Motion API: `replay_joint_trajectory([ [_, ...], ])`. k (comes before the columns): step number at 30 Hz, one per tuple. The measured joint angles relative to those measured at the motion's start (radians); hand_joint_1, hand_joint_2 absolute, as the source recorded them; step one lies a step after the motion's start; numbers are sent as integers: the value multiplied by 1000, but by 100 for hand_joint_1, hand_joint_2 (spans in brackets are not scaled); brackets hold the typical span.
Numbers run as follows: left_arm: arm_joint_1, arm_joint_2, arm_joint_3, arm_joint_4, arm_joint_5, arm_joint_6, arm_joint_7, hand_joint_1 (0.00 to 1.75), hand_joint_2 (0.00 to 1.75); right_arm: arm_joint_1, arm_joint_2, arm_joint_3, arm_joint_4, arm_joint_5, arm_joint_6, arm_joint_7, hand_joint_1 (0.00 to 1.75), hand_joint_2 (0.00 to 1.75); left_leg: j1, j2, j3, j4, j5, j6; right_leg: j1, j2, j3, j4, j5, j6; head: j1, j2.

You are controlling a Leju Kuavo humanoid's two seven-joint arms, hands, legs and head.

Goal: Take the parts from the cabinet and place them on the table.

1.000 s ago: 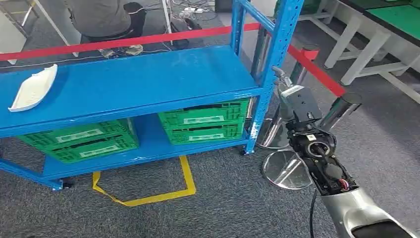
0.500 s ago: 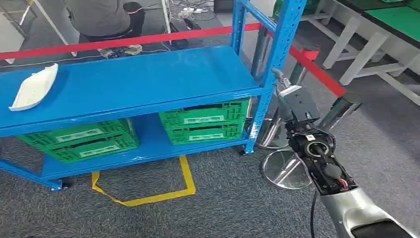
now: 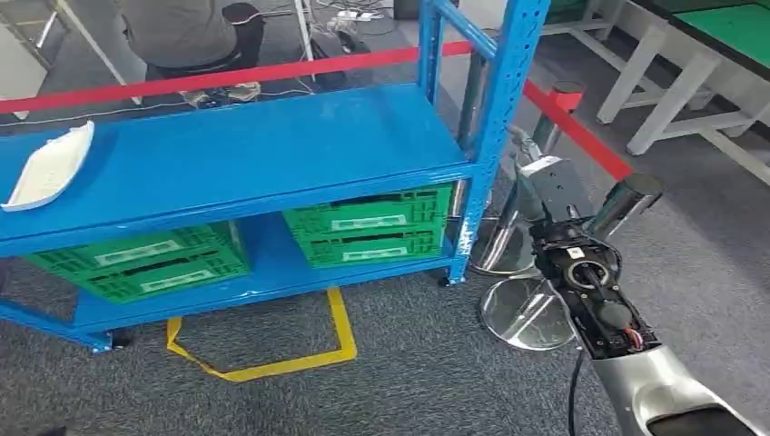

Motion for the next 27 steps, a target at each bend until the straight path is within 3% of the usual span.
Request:
replay_joint_trajectory([
  [1, -1, 0, 0, 0, 0, 0, 0, 0, 0, 0, 0, 0, -1, 1, 2, 0, 0, 0, 3, -4, 2, 3, -6, -7, -4, 3, 7, -3, 0, -8, -2, 0],
  [2, -4, -1, 0, 0, 0, 0, 0, 0, 0, -3, 0, 0, -2, 1, 2, -1, 0, 0, 4, -18, -16, 43, -24, -7, -2, 3, 11, -3, -4, -14, -7, 0],
  [3, -6, -1, 0, 0, -1, 0, 0, 0, 0, -6, 0, 0, -2, 1, 2, -1, 0, 0, 3, -24, -58, 117, -54, -7, -1, 5, 12, -3, -6, -18, -9, 0],
  [5, -4, 0, 0, 0, -1, 0, 0, 0, 0, -3, 0, 0, -2, 1, 2, -1, 0, 0, 0, -33, -175, 303, -111, -5, 4, 8, 15, -3, -12, -26, -13, 0],
  [6, 0, 0, 1, 0, -2, 0, 0, 0, 0, 0, 0, 0, -1, 1, 3, -1, 0, 0, -1, -36, -221, 361, -113, -3, 8, 12, 20, -3, -17, -29, -12, 0],
  [7, 2, -1, 1, 1, -2, 0, 1, 0, 0, 3, 0, 0, -1, 1, 4, -1, 0, 0, -2, -36, -240, 363, -89, 3, 11, 15, 27, -3, -22, -29, -12, 0],
  [8, 4, -2, 1, 1, -3, 0, 2, 0, 0, 4, 0, 0, -1, 1, 4, -1, 0, 0, -5, -36, -232, 316, -42, 11, 13, 18, 36, -3, -28, -29, -12, 0],
  [10, 2, 0, 1, 2, -3, 0, 3, 0, 0, 2, 0, 0, -1, 3, 6, -2, 0, 0, -14, -39, -165, 133, 73, 30, 15, 23, 58, -4, -42, -26, -12, 0],
  [11, 2, 2, 1, 2, -3, 0, 3, 0, 0, 1, 0, 0, -1, 3, 7, -3, 0, 0, -20, -43, -133, 50, 100, 39, 13, 24, 62, -6, -49, -25, -13, 0],
  [12, -2, 4, 1, 2, -4, 0, 3, 0, 0, 0, 0, 0, -1, 4, 7, -3, 0, 0, -26, -39, -120, 39, 76, 40, 21, 27, 65, -6, -58, -17, -16, 0],
  [14, -3, 6, 1, 2, -4, 0, 3, 0, 0, 0, 0, 0, -1, 4, 8, -3, 0, 0, -30, -38, -115, 30, 69, 49, 16, 30, 83, -13, -56, -7, -16, 0],
  [15, -4, 6, 1, 2, -4, 0, 4, 0, 0, 2, 0, 0, -1, 4, 8, -3, 0, 0, -27, -37, -109, 24, 67, 57, 18, 29, 79, 2, -43, 1, -15, 0],
  [16, -4, 5, 1, 2, -4, 0, 4, 0, 0, 2, 0, -2, -1, 4, 8, -3, 0, 0, -26, -37, -101, 21, 65, 61, 19, 28, 82, 1, -49, 4, -13, 0],
  [18, -3, 3, 1, 2, -4, 0, 5, 0, 0, 0, 0, -5, -1, 4, 8, -3, 0, 0, -20, -37, -71, 17, 57, 69, 20, 9, 62, 74, -89, 16, -10, 0],
  [21, -2, 2, 1, 2, -4, 0, 5, 0, 0, 0, 0, -6, 0, 4, 10, -3, 0, 0, -20, -38, -60, 18, 44, 74, 18, 8, -62, 281, -183, 22, -5, 0],
  [22, -1, 2, 1, 2, -4, 0, 5, 0, 0, 5, 0, -6, 0, 4, 11, -3, 0, 0, -21, -38, -57, 18, 40, 73, 18, 8, -91, 314, -191, 23, -5, 0],
  [23, 2, 2, 2, 2, -3, 0, 5, 0, 0, 9, 0, -6, 0, 4, 14, -3, 0, 0, -21, -38, -49, 18, 33, 72, 17, 7, -104, 299, -165, 22, -5, 0],
  [24, 4, 1, 2, 3, -2, 0, 5, 0, 0, 8, 0, -7, 0, 4, 16, -3, 0, 0, -21, -38, -40, 18, 27, 70, 17, 7, -89, 239, -118, 19, -3, 0],
  [26, 4, 0, 2, 3, -2, 0, 5, 0, 0, 5, 0, -7, 0, 6, 19, -2, 0, 0, -22, -37, -18, 18, 13, 65, 20, 5, -22, 55, 9, 8, -1, 0],
  [27, 3, -2, 2, 3, -2, 0, 5, 0, 0, 4, 0, -7, 1, 6, 20, -2, 0, 0, -21, -36, -9, 17, 8, 62, 25, -2, -3, 8, 18, -1, -4, 0],
])
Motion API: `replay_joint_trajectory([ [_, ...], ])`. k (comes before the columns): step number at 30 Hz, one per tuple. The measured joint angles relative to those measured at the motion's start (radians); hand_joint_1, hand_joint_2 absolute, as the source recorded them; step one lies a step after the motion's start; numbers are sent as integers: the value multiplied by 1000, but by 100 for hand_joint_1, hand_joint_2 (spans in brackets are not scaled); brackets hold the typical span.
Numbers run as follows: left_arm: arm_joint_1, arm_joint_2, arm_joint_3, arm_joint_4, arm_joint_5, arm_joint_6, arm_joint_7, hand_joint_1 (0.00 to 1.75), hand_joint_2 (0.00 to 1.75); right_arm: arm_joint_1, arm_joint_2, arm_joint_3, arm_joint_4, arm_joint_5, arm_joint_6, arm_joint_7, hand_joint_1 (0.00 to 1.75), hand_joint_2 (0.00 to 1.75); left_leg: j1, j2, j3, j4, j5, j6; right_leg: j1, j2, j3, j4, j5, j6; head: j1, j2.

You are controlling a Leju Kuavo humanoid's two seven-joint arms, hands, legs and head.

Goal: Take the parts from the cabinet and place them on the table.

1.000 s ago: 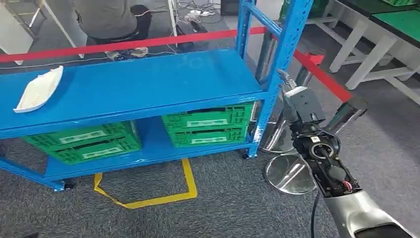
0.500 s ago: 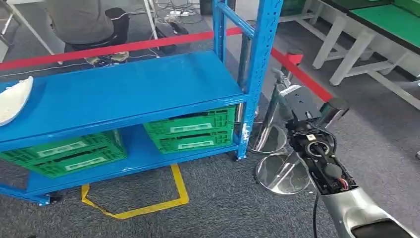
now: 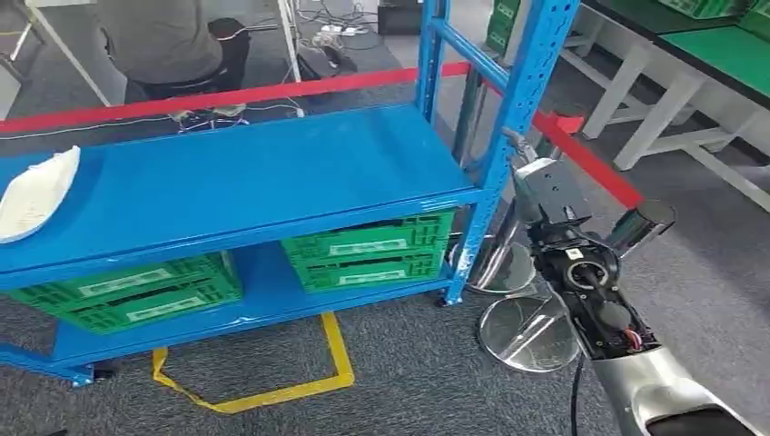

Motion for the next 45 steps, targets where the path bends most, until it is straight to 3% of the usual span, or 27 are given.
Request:
replay_joint_trajectory([
  [1, -2, 0, 0, 0, 0, 0, 0, 0, 0, -2, 0, 0, 2, 0, 2, 2, 0, 0, -4, 0, -2, 1, -2, -4, 6, -1, -5, -11, -46, 0, -3, 0],
  [3, 0, -1, 0, 0, 0, 0, -1, 0, 0, -5, 0, -1, 2, 2, 9, 5, 0, 0, -5, 2, 6, 6, -4, -16, 3, 0, 9, -28, -16, -17, 0, 0],
  [6, -2, 1, 1, 1, -1, 0, -1, 0, 0, -13, 0, 1, 3, 2, 16, 5, 0, 0, -2, -2, -11, 61, -19, -32, -8, 1, 48, -40, -15, -31, -4, 0],
  [7, -5, 2, 1, 1, -1, 0, -2, 0, 0, -17, 0, 1, 3, 2, 16, 5, 0, 0, -1, -3, -43, 113, -44, -35, -8, 2, 47, -40, -17, -34, -8, 0],
  [9, -4, 3, 1, 1, -1, 0, -2, 0, 0, -16, 0, 1, 3, 2, 16, 5, 0, 0, 5, -3, -155, 283, -111, -44, -11, 4, 49, -40, -23, -38, -8, 0],
  [10, 0, 2, 1, 1, -1, 0, -2, 0, 0, -16, 0, 1, 5, 2, 18, 5, 0, 0, 8, -3, -196, 332, -122, -48, -13, 6, 51, -40, -27, -38, -8, 0],
  [11, 3, 1, 1, 1, -1, 0, -2, 0, 0, -15, 0, 2, 7, 2, 19, 5, 0, 0, 12, -3, -216, 336, -106, -52, -14, 9, 55, -40, -32, -35, -8, 0],
  [13, 3, 2, 1, 1, -1, 0, -2, 0, 0, -15, 0, 2, 7, 2, 19, 5, 0, 0, 18, -3, -188, 221, -18, -60, -19, 12, 69, -40, -43, -28, -8, 0],
  [15, 3, 3, 1, 2, -1, 0, -2, 0, 0, -17, 0, 2, 7, 2, 19, 5, 0, 0, 23, -3, -110, 26, 97, -64, -24, 12, 86, -40, -59, -14, -11, 0],
  [16, 2, 2, 1, 2, -1, 0, -2, 0, 0, -17, 0, 2, 7, 2, 19, 5, 0, 0, 20, -3, -108, 7, 64, -60, -23, 13, 93, -37, -65, -7, -17, 0],
  [17, 1, 3, 1, 2, -1, 0, -2, 0, 0, -19, 0, 2, 7, 2, 21, 5, 0, 0, 14, 0, -107, 12, 34, -44, -20, 15, 88, -41, -69, -1, -18, 0],
  [18, 3, 2, 1, 2, 0, 0, -2, 0, 0, -20, 0, 2, 8, 2, 23, 5, 0, 0, 12, -4, -105, 9, 56, -37, -20, 15, 89, -45, -75, 6, -16, 0],
  [21, 5, 0, 1, 2, 0, 0, -2, 0, 0, -22, 0, 1, 8, 2, 30, 6, 0, 0, 16, -9, -81, 6, 57, -14, -24, 13, 97, -18, -85, 21, -8, 0],
  [22, 4, 1, 1, 2, 0, 0, -2, 0, 0, -26, 0, 2, 8, 2, 32, 5, 0, 0, 14, -9, -73, 6, 53, -8, -24, 9, 75, 36, -97, 23, -8, 0],
  [24, 3, 1, 1, 2, 0, 1, -2, 0, 0, -29, 0, 2, 9, 2, 33, 6, 0, 0, 10, -9, -64, 6, 42, 1, -21, 7, -27, 211, -153, 26, -5, 0],
  [26, 7, -1, 1, 2, -1, 1, -2, 0, 0, -26, 0, 2, 11, 2, 33, 7, 0, 0, 4, -9, -50, 7, 29, 4, -20, 7, -110, 318, -211, 24, -2, 0],
  [27, 7, -1, 1, 2, -1, 1, -2, 0, 0, -26, 0, 2, 13, 2, 34, 7, 0, 0, 1, -9, -41, 7, 22, 5, -19, 7, -120, 305, -203, 19, -2, 0],
  [28, 7, -1, 1, 2, -1, 1, -2, 0, 0, -26, 0, 2, 15, 2, 34, 7, 0, 0, -2, -11, -29, 7, 13, 5, -16, 7, -109, 247, -167, 12, -1, 0],
  [31, 8, -2, 1, 2, -1, 1, -2, 0, 0, -28, 0, 2, 15, 2, 34, 7, 0, 0, -6, -11, 1, 3, -10, 5, 2, 5, -34, 3, 16, -24, 5, 0],
  [32, 5, -6, 1, 5, -1, 1, -2, 0, 0, -28, 0, 1, 15, 2, 34, 7, 0, 0, -11, -15, 10, 5, -15, -2, 9, 6, -37, -7, -7, -29, -7, 0],
  [33, 4, -5, 1, 5, -1, 1, -3, 0, 0, -29, 0, 2, 16, 2, 34, 7, 0, 0, -9, -15, 6, 4, -21, -9, 10, 10, -31, -9, -20, -29, -1, 0],
  [34, 5, -4, 1, 5, -1, 1, -3, 0, 0, -29, 0, 1, 15, 2, 34, 7, 0, 0, -10, -13, 14, 14, -17, -14, 8, 9, -24, -22, 2, -35, 5, 0],
  [37, 3, -3, 1, 6, -1, 1, -3, 0, 0, -32, 0, 3, 15, 2, 34, 5, 0, 0, -7, -13, 5, 57, -27, -30, 0, 8, 16, -37, 8, -41, 5, 0],
  [41, 3, 0, 1, 6, -1, 1, -4, 0, 0, -32, 0, 4, 15, 2, 34, 6, 0, 0, 1, -13, -175, 315, -132, -50, -4, 10, 22, -37, -6, -47, -4, 0],
  [42, 5, 0, 1, 6, -1, 1, -4, 0, 0, -30, 0, 5, 16, 2, 34, 6, 0, 0, 4, -13, -197, 323, -129, -52, -4, 11, 27, -37, -11, -47, -5, 0],
  [43, 6, 0, 1, 7, -1, 1, -4, 0, 0, -29, 0, 5, 16, 2, 35, 6, 0, 0, 7, -13, -196, 286, -96, -53, -4, 11, 36, -36, -18, -45, -5, 0],
  [45, 6, 2, 1, 7, -1, 2, -4, 0, 0, -30, 0, 5, 16, 2, 38, 7, 0, 0, 12, -11, -142, 112, 29, -57, -5, 10, 58, -35, -33, -39, -5, 0],
])
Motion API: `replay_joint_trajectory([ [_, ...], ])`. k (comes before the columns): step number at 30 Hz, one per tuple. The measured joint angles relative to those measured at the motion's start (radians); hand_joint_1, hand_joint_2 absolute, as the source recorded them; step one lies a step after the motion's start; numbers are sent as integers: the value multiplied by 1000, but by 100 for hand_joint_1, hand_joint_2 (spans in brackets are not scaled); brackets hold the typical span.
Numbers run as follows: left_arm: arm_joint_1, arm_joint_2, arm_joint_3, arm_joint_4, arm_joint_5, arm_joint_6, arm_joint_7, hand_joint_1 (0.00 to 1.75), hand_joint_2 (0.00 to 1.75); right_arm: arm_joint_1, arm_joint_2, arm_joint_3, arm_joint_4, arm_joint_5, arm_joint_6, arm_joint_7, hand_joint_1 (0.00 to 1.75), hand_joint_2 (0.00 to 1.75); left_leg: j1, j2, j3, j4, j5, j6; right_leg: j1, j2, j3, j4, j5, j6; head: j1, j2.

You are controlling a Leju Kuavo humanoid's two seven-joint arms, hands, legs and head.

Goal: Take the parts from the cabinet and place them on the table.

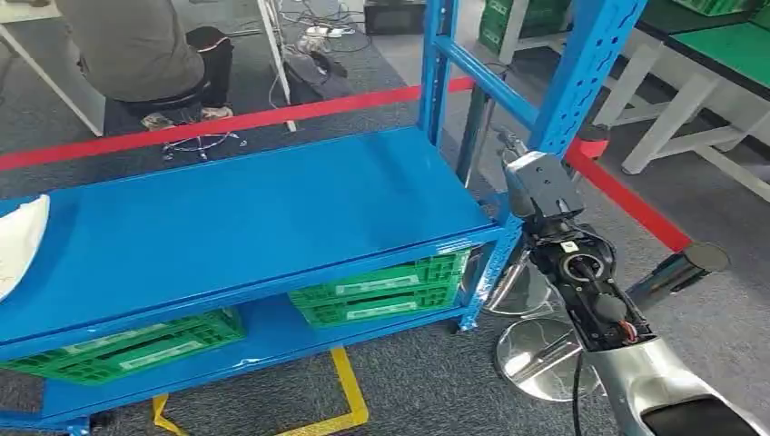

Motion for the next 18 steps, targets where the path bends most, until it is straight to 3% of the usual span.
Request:
replay_joint_trajectory([
  [1, 0, 2, 0, 0, -1, 1, 0, 0, 0, 0, 0, 0, 0, 0, 2, 0, 0, 0, 2, 4, 28, -87, 63, -1, 0, -1, 7, 0, -9, 5, 0, 0],
  [3, -2, 0, 0, 1, -3, 3, -1, 0, 0, -2, 0, 0, 0, 0, 4, 1, 0, 0, -8, 9, 28, -99, 23, 22, 3, 0, 7, 2, -18, 18, -7, 0],
  [4, 1, 0, 0, 1, -4, 5, -1, 0, 0, -1, 0, 0, 0, 0, 5, 3, 0, 0, -10, 6, 28, -99, 50, 31, 3, 0, 7, 2, -24, 24, -4, 0],
  [6, 1, -1, 0, 1, -5, 6, -2, 0, 0, -3, 0, 0, 0, 0, 8, 2, 0, 0, -7, 3, 35, -103, 47, 42, 4, -3, 15, -2, -33, 36, -5, 0],
  [7, 0, 0, 0, 1, -6, 7, -3, 0, 0, -4, 0, -2, -1, 0, 10, 3, 0, 0, -2, 3, 42, -109, 47, 45, -2, -4, 11, 3, -42, 41, -3, 0],
  [8, -2, 0, 0, 1, -7, 8, -5, 0, 0, -6, 0, -2, -1, 0, 12, 3, 0, 0, -1, 1, 46, -110, 44, 50, -1, -3, -8, 51, -68, 47, -2, 0],
  [9, -3, 2, 0, 1, -7, 10, -5, 0, 0, -8, 0, -1, -1, 0, 13, 3, 0, 0, -1, 1, 48, -110, 41, 54, -2, -4, -47, 133, -104, 52, 3, 0],
  [11, -1, 1, 0, 1, -7, 10, -5, 0, 0, -4, 0, -1, 3, 0, 13, 4, 0, 0, -2, -2, 51, -110, 35, 58, -5, -4, -148, 315, -166, 58, 6, 0],
  [12, 0, 0, 0, 1, -7, 10, -5, 0, 0, -2, 0, -1, 6, 0, 14, 4, 0, 0, -3, -5, 54, -110, 32, 58, -6, -4, -178, 354, -166, 59, 6, 0],
  [13, 0, 0, 0, 1, -7, 10, -5, 0, 0, 0, 0, -1, 8, 0, 14, 4, 0, 0, -3, -8, 59, -110, 29, 58, -7, -4, -180, 339, -141, 58, 7, 0],
  [14, 0, 0, 0, 1, -7, 10, -5, 0, 0, 0, 0, -1, 8, 0, 14, 4, 0, 0, -3, -13, 66, -110, 25, 56, -7, -4, -157, 273, -89, 55, 9, 0],
  [16, -1, -1, 0, 1, -7, 10, -5, 0, 0, -1, 0, -1, 8, 0, 14, 4, 0, 0, -3, -23, 83, -110, 17, 50, -6, 4, -78, 83, 19, 44, 13, 0],
  [17, -2, -2, 0, 1, -7, 10, -5, 0, 0, -2, 0, -1, 9, 0, 14, 4, 0, 0, -6, -26, 85, -110, 14, 46, -4, 19, -58, 30, 28, 39, 13, 0],
  [18, -3, -2, 0, 1, -7, 10, -5, 0, 0, -4, 0, -1, 9, 0, 14, 4, 0, 0, -10, -32, 81, -106, 12, 41, -4, 18, -41, 2, 17, 37, 10, 0],
])
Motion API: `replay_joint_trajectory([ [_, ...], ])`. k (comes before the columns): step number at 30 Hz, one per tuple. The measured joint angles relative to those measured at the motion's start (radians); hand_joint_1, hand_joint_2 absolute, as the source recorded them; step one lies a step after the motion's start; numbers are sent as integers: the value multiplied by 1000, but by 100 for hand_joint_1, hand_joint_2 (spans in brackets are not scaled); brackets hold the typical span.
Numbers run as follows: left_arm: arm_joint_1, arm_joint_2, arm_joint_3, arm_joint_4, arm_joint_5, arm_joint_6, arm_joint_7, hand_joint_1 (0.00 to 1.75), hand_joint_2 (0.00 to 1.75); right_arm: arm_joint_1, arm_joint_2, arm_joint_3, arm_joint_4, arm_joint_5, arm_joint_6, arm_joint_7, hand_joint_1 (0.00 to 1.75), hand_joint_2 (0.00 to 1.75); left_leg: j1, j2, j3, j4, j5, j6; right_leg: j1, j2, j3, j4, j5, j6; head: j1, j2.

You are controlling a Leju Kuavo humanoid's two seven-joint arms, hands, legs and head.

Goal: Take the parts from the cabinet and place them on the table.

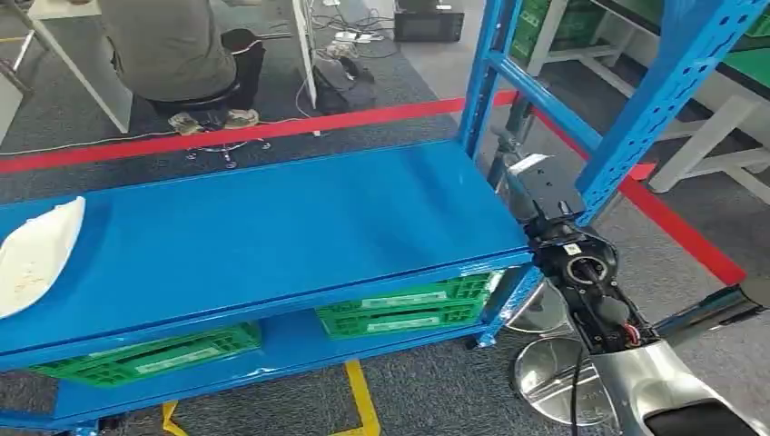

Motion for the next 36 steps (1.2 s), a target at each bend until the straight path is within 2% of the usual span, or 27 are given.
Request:
replay_joint_trajectory([
  [3, 5, 0, 0, 0, 0, 2, 0, 0, 0, -1, 0, 1, 3, 0, 0, 0, 0, 0, 2, -6, -2, -8, 5, -17, 2, -4, 3, 2, 3, -14, 0, 0],
  [4, 5, 3, 0, 0, 0, 2, -1, 0, 0, -2, 0, 2, 3, 0, 0, 0, 0, 0, 4, -2, -3, -2, -2, -22, -6, -10, 11, -8, 8, -21, 0, 0],
  [5, 4, 2, 0, 0, 0, 3, -2, 0, 0, -2, 0, 2, 3, 0, 1, 0, 0, 0, 4, 13, -17, 33, -25, -27, -5, -14, 14, -10, 9, -25, -5, 0],
  [7, 2, 4, 0, 0, 0, 5, -4, 0, 0, -3, 0, 2, 6, 0, 2, 0, 0, 0, 5, 20, -99, 195, -104, -34, -4, -24, 14, -10, 7, -31, -10, 0],
  [8, 3, 4, 0, 0, 0, 5, -4, 0, 0, -3, 0, 2, 7, 0, 3, 0, 0, 0, 5, 21, -133, 258, -126, -37, -3, -27, 13, -10, 7, -32, -10, 0],
  [9, 7, 2, 0, 0, 0, 5, -6, 0, 0, -2, 0, 2, 9, 0, 5, 0, 0, 0, 6, 22, -177, 336, -145, -41, -3, -33, 14, -10, 5, -34, -11, 0],
  [10, 9, 1, 0, 0, 0, 5, -6, 0, 0, -2, 0, 2, 11, 0, 6, 0, 0, 0, 6, 24, -188, 345, -136, -41, -2, -37, 14, -10, 4, -34, -11, 0],
  [12, 9, 1, 0, 0, 0, 5, -7, 0, 0, -3, 0, 3, 14, 0, 8, 0, 0, 0, 6, 27, -151, 253, -73, -38, -2, -45, 18, -9, 0, -33, -12, 0],
  [13, 8, 3, 0, 0, 0, 5, -8, 0, 0, -3, 0, 3, 15, 0, 8, 0, 0, 0, 6, 32, -100, 148, -22, -35, -2, -50, 22, -9, -3, -31, -12, 0],
  [14, 8, 5, 0, 0, 0, 5, -9, 0, 0, -5, 0, 4, 15, 0, 8, 0, 0, 0, 5, 51, -41, 36, 24, -31, -2, -56, 27, -9, -8, -27, -11, 0],
  [15, 6, 6, 0, 0, 0, 5, -10, 0, 0, -9, 0, 4, 16, 0, 8, 0, 0, 0, -2, 76, -22, -6, 19, -22, 5, -59, 27, -7, -12, -22, -13, 0],
  [16, 6, 7, 0, 0, 0, 5, -10, 0, 0, -15, 0, 5, 18, 0, 9, 0, 0, 0, -4, 58, -23, -10, 25, -15, 7, -60, 28, -6, -15, -17, -9, 0],
  [19, 6, 7, 0, 0, -6, 5, -10, 0, 0, -27, 0, 7, 26, 0, 10, 0, 0, 0, -5, 41, -24, -10, 22, -1, 7, -75, 33, -9, -21, -2, -9, 0],
  [20, 7, 7, 0, 0, -7, 5, -10, 0, 0, -31, 0, 7, 28, 0, 10, 0, 0, 0, 3, 38, -18, -14, 25, 4, 2, -67, 25, 0, -31, 7, -8, 0],
  [21, 5, 9, 0, 0, -7, 5, -10, 0, 0, -33, 0, 9, 31, 0, 10, -1, 0, 0, 4, 31, -17, -14, 23, 9, 1, -50, 13, 40, -58, 12, -4, 0],
  [23, 3, 8, 0, 0, -8, 5, -10, 0, 0, -35, 0, 9, 36, 0, 10, 0, 0, 0, 4, 17, -16, -14, 23, 14, -2, -36, -66, 212, -140, 18, 3, 0],
  [24, 4, 6, 0, 0, -8, 5, -10, 0, 0, -34, 0, 10, 40, 0, 10, 0, 0, 0, 4, 8, -16, -14, 22, 14, -3, -33, -104, 288, -166, 20, 3, 0],
  [25, 5, 6, 0, 0, -9, 6, -10, 0, 0, -31, 0, 11, 44, 0, 10, 1, 0, 0, 4, 1, -16, -13, 22, 14, -4, -33, -131, 336, -175, 21, 3, 0],
  [26, 6, 6, 0, 0, -9, 6, -10, 0, 0, -30, 0, 11, 47, 0, 10, 1, 0, 0, 4, -9, -15, -13, 22, 14, -6, -32, -139, 342, -165, 22, 4, 0],
  [27, 6, 5, 0, 0, -10, 6, -10, 0, 0, -31, 0, 12, 50, 0, 10, 1, 0, 0, 5, -23, -13, -13, 21, 13, -8, -30, -118, 282, -116, 20, 5, 0],
  [29, 5, 5, 0, 0, -10, 6, -10, 0, 0, -33, 0, 13, 51, 0, 10, 1, 0, 0, 8, -44, -7, -12, 18, 9, -10, -13, -45, 118, -24, 17, 6, 0],
  [30, 6, 5, 0, 0, -10, 6, -10, 0, 0, -34, 0, 13, 51, 0, 10, 0, 0, 0, 9, -53, -7, -11, 17, 5, -15, 31, -11, 40, 9, 17, 8, 0],
  [31, 0, 4, 0, 0, -10, 7, -11, 0, 0, -35, 0, 14, 55, 0, 10, 0, 0, 0, 3, -67, -17, -4, 18, -5, -22, 74, 5, 1, -7, 16, 3, 0],
  [33, 2, 5, 0, 0, -10, 7, -13, 0, 0, -32, 0, 14, 56, 0, 11, 1, 0, 0, 15, -88, -26, -8, 25, -18, -13, 58, 8, 8, -8, 10, 4, 0],
  [34, 8, 5, 0, 0, -10, 7, -15, 0, 0, -34, 0, 15, 57, 2, 13, 1, 0, 0, 16, -105, -28, -13, 31, -29, -9, 44, 9, 8, -6, -1, 3, 0],
  [35, 10, 8, 0, 1, -10, 8, -15, 0, 0, -36, 0, 16, 57, 2, 14, 1, 0, 0, 16, -100, -30, -9, 27, -33, -19, 28, 16, -3, 0, -10, 3, 0],
  [36, 10, 6, 0, 1, -10, 8, -16, 0, 0, -38, 0, 16, 57, 3, 14, 1, 0, 0, 11, -44, -39, 14, 11, -36, -17, 16, 20, -6, 1, -13, 0, 0],
])
